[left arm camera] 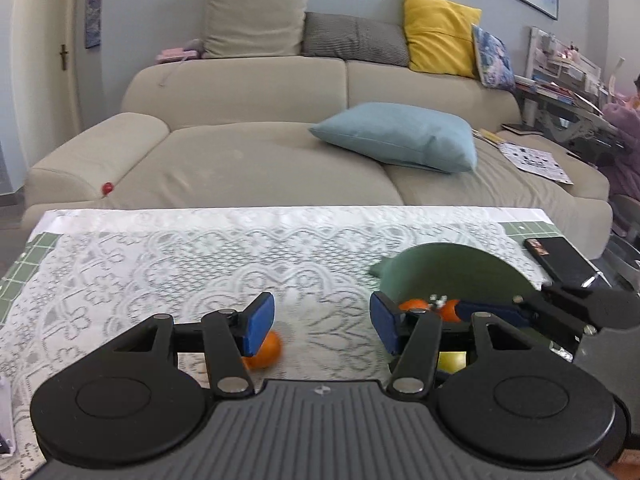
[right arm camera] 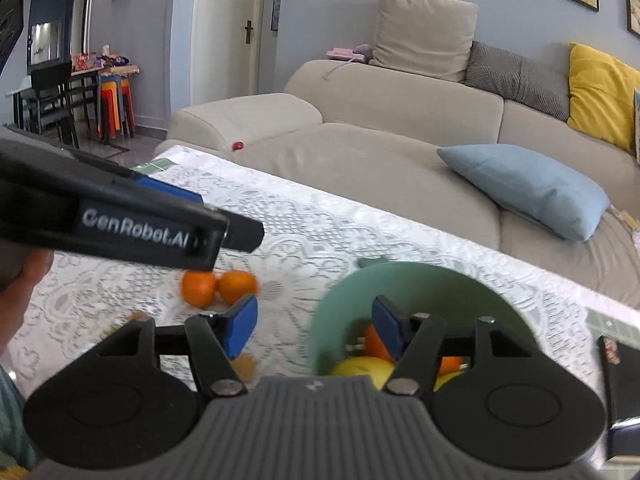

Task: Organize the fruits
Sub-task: 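Move both grippers back toward the remaining mandarins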

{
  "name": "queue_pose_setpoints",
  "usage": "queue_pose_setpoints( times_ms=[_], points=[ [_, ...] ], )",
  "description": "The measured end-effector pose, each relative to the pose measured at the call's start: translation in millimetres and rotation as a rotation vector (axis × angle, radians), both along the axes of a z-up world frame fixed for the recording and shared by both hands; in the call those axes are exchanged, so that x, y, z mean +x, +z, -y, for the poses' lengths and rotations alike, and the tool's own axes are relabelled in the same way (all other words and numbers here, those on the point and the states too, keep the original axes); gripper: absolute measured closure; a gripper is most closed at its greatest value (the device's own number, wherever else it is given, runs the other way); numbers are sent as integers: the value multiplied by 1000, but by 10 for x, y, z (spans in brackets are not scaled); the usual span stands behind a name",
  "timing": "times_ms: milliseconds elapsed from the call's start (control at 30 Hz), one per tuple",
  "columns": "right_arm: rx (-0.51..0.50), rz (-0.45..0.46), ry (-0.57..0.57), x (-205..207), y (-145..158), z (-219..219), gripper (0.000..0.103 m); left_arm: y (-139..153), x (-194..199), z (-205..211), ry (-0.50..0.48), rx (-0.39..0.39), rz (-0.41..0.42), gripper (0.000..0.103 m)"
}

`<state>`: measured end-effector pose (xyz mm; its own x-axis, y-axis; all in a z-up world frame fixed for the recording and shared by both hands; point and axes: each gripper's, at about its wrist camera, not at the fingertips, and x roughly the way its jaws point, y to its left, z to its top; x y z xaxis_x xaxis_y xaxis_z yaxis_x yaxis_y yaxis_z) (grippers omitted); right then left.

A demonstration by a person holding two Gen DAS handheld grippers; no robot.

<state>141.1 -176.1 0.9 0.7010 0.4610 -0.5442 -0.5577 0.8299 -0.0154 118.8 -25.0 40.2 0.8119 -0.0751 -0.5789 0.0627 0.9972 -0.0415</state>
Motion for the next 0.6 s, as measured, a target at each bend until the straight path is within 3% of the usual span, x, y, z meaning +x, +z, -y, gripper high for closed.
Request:
queue_pose_setpoints(
  times_ms=[233, 433, 600],
  points=[
    [45, -59, 10, -47, -173, -293, 42, -117, -49, -371, 25, -58, -11, 38],
    [-3, -25, -12, -28, -345, -510, 42, -282, -93, -632, 31, -83, -24, 38],
    [-20, -39, -13, -6, -445, -572, 48, -425, -58, -832, 38, -136, -43, 38]
  ],
)
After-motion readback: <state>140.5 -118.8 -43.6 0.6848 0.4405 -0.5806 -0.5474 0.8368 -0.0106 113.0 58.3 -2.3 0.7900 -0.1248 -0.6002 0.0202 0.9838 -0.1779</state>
